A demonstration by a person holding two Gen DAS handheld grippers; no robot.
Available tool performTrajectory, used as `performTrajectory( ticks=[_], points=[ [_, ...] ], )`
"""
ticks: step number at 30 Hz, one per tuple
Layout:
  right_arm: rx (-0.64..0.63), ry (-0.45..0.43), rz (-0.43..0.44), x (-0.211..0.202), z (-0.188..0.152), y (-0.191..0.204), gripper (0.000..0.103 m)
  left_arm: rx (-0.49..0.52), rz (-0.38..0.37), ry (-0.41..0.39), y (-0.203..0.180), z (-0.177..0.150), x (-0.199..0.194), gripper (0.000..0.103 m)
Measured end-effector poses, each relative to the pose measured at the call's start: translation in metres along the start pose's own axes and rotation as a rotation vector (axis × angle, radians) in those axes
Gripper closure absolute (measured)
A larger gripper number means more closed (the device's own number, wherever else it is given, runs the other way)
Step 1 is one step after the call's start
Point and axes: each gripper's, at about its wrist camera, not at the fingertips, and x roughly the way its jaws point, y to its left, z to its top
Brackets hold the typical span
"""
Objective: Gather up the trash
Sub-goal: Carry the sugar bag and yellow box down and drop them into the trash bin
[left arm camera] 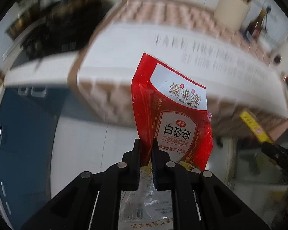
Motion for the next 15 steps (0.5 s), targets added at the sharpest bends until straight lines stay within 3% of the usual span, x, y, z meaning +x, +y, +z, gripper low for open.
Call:
performTrajectory(
  ticks=[6, 10, 15],
  points=[
    [0.078, 0.161, -0.023, 0.059, -0.078, -0.039, 0.043, -0.030, -0.008, 0.219, -0.022, -0.043, 0.117, 0.096],
    [0.120, 0.246, -0.054, 0.136, -0.114, -0.078, 0.043, -0.054, -0.033, 0.327, -0.052, -0.060, 0.225, 0.096],
    [0.164, 0.314, -0.078, 0.274, -0.154, -0.142, 0.043, -0.078, -0.049, 0.456, -0.091, -0.086, 0.403, 0.095]
  ],
)
